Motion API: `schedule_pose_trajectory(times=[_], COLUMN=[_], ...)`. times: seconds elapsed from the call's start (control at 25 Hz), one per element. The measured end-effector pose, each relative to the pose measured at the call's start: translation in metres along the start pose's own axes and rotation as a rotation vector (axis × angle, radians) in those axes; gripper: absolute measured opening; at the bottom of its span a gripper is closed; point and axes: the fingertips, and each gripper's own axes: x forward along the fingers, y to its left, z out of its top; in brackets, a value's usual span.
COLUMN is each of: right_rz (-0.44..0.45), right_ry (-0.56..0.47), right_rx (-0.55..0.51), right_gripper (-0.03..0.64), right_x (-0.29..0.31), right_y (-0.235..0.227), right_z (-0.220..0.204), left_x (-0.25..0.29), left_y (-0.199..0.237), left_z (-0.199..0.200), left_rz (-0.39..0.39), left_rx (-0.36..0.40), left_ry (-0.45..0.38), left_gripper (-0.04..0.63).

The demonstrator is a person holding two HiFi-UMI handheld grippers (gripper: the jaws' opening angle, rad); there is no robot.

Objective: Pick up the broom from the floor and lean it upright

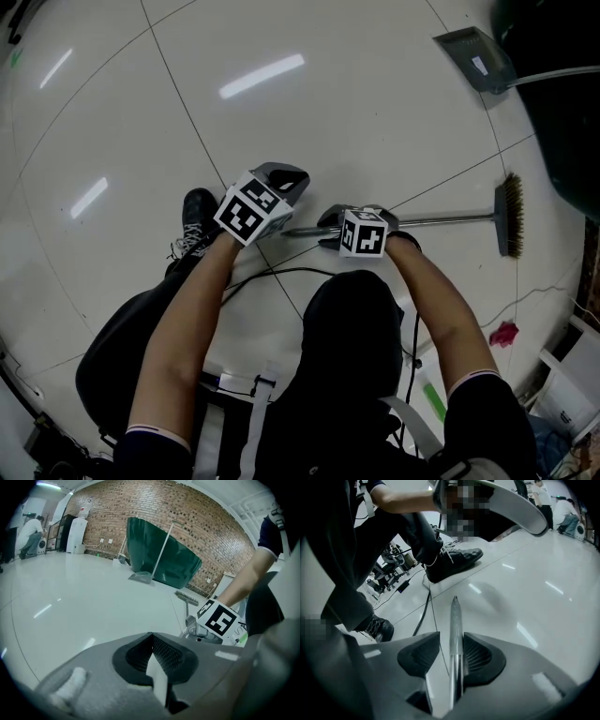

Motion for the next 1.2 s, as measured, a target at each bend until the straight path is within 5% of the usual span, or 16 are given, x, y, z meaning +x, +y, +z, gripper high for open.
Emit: schedule_pose_trajectory(times=[0.44, 0.68, 0.96, 1.2], right_rz=[-0.058, -0.144, -0.378, -0.597], right_ry=[0.014, -0.076, -0.241, -0.382], right_rx=[-0.026, 0.021, 0.044, 0.048], right_gripper=[0.086, 0.086, 0.087, 0.089], right_x=[0.002, -0.035, -0.117, -0.216], right_y=[-0.011, -0.031, -0.084, -0.106], right_z=[-0.003, 0.017, 0.066, 0.102], left_x=[-0.002, -0.019, -0.059, -0.094], left_y=[-0.002, 0.011, 0.056, 0.07], left_z=[-0.007, 0.004, 0.058, 0.137], left_rz=[0.004, 0.05, 0.183, 0.253], left_rx=[0.016, 0.038, 0.071, 0.124], left_ry=[0.016, 0.022, -0.053, -0.232], left_gripper=[0.002, 0.002, 0.002, 0.002])
